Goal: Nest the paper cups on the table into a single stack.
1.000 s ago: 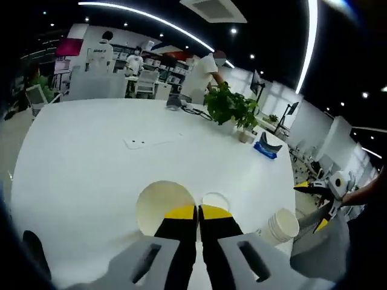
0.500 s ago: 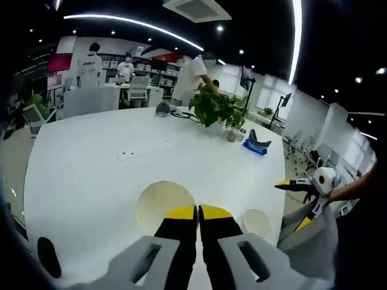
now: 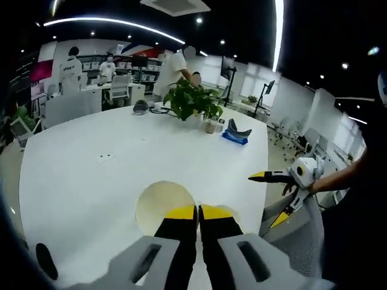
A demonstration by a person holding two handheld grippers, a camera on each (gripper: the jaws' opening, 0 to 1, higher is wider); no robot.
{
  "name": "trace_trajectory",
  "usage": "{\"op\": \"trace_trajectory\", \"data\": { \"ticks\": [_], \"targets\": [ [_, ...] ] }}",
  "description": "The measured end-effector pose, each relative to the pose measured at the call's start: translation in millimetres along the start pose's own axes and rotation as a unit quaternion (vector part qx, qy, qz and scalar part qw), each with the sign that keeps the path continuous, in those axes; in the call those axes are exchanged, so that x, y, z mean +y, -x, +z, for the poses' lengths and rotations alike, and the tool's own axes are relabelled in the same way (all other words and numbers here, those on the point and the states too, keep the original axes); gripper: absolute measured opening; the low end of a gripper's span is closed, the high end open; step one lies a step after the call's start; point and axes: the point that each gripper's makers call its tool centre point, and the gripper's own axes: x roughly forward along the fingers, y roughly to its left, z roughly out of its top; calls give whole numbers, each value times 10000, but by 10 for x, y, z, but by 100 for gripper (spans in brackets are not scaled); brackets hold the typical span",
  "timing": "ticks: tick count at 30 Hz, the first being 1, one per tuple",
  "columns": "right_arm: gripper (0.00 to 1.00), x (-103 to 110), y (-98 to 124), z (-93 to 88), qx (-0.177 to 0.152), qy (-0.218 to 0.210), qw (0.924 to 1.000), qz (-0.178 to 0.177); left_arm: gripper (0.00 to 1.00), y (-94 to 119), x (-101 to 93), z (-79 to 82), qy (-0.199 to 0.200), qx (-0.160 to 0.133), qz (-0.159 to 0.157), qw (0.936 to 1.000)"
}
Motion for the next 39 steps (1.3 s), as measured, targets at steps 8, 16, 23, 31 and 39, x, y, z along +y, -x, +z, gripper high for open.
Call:
{"op": "trace_trajectory", "data": {
  "ticks": [8, 16, 23, 31, 39],
  "targets": [
    [99, 8, 6, 17, 1, 20, 10000, -15, 0, -186, -268, -1, -236, 168, -299, 9991],
    [99, 4, 9, 11, 29, 53, 10000, -35, 0, -290, -464, -88, -613, 421, -428, 9963],
    [99, 20, 7, -2, 56, 75, 10000, 2, 0, -374, -580, -160, -867, 636, -481, 9930],
    [98, 10, 9, -7, 77, 78, 9999, -27, 0, -432, -675, -261, -1308, 1007, -546, 9848],
    [98, 7, 9, -12, 96, 76, 9999, -34, 0, -536, -706, -463, -1707, 1518, -582, 9718]
  ]
}}
